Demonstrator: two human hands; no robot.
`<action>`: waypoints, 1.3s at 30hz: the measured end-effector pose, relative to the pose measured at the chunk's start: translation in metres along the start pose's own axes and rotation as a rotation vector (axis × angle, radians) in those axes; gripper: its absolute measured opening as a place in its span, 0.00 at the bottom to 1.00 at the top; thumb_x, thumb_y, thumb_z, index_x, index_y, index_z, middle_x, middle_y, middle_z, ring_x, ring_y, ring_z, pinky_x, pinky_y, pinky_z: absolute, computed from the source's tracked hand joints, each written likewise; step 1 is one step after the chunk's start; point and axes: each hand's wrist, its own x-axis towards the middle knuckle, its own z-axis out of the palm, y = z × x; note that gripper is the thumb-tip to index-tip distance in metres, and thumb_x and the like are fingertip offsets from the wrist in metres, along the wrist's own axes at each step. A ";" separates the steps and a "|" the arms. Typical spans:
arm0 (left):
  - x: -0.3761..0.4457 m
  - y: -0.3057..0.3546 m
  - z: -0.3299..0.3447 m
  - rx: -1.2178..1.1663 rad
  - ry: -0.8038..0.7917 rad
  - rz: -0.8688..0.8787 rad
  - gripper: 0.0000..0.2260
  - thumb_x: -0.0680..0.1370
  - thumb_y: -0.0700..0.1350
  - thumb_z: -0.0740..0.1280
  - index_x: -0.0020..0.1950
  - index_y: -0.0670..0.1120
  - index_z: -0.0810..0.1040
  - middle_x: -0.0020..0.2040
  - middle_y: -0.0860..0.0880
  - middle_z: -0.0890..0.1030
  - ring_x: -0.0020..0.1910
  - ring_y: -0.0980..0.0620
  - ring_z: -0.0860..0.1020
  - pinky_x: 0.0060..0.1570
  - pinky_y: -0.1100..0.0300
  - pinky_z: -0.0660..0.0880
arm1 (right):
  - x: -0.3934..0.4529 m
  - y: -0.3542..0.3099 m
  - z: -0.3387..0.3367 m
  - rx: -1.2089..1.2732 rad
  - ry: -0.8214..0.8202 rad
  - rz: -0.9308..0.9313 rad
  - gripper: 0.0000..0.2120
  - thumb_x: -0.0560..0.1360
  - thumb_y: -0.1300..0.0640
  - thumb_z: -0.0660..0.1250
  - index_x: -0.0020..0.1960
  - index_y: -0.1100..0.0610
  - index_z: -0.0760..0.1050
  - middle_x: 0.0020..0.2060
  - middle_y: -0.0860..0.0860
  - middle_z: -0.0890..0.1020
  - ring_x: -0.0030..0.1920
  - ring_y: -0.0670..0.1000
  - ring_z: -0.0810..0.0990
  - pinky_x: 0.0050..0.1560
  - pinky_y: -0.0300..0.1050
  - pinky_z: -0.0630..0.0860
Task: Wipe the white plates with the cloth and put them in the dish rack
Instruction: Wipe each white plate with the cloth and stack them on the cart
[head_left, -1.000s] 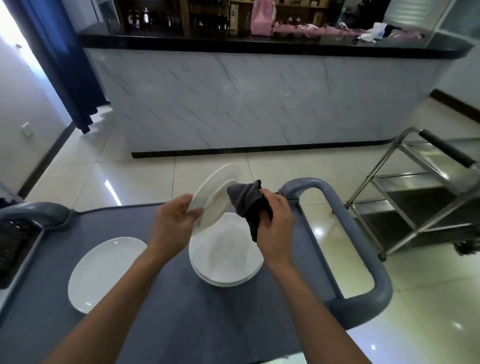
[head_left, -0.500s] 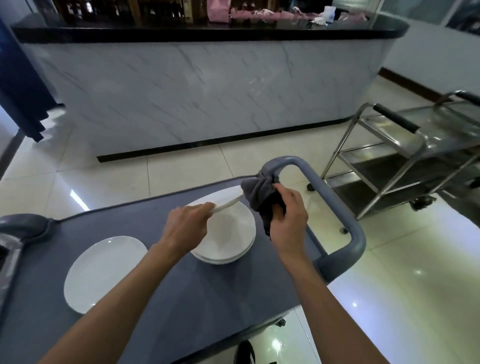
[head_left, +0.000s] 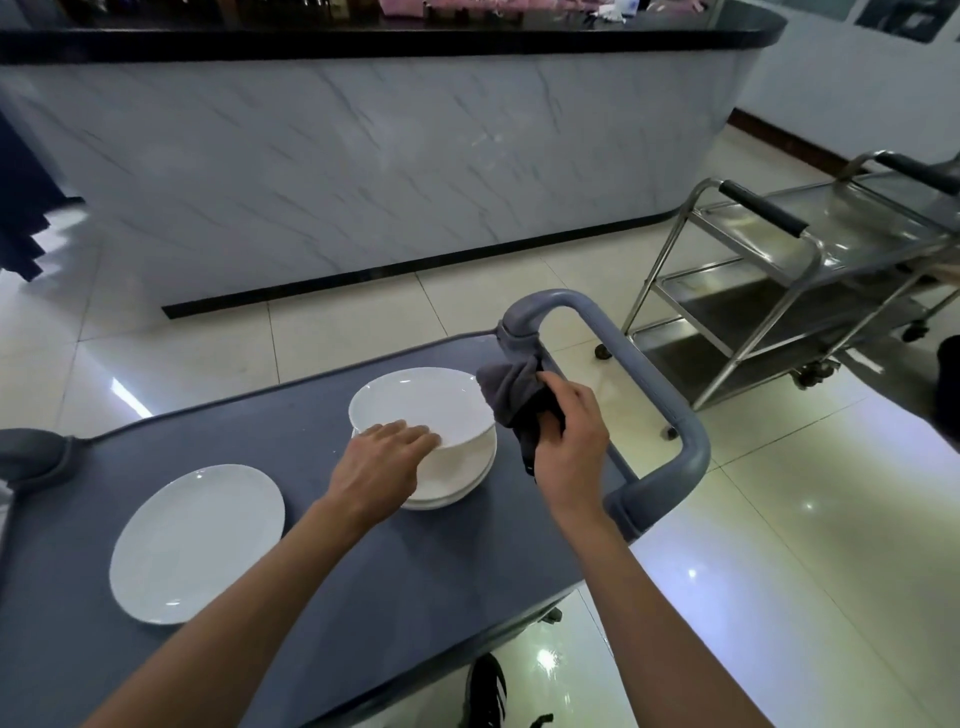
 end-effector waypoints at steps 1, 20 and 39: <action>-0.003 -0.001 0.005 -0.013 -0.011 -0.003 0.21 0.60 0.33 0.79 0.48 0.50 0.85 0.44 0.54 0.85 0.38 0.48 0.82 0.29 0.59 0.76 | -0.001 0.000 0.000 0.004 -0.006 -0.001 0.20 0.79 0.69 0.65 0.67 0.55 0.75 0.55 0.50 0.77 0.53 0.42 0.73 0.57 0.26 0.69; -0.030 -0.005 0.017 -0.060 -0.248 -0.028 0.18 0.72 0.36 0.69 0.60 0.49 0.82 0.60 0.51 0.82 0.60 0.43 0.79 0.49 0.50 0.80 | -0.030 -0.007 0.012 0.005 -0.126 0.042 0.18 0.78 0.69 0.65 0.66 0.58 0.78 0.54 0.54 0.78 0.53 0.52 0.77 0.57 0.33 0.72; -0.054 -0.015 0.012 -0.142 -0.129 -0.034 0.17 0.70 0.42 0.74 0.60 0.45 0.83 0.54 0.49 0.85 0.54 0.44 0.83 0.51 0.50 0.81 | -0.044 -0.029 0.039 -0.012 -0.244 0.020 0.19 0.78 0.68 0.65 0.66 0.55 0.78 0.56 0.51 0.77 0.55 0.51 0.77 0.56 0.47 0.78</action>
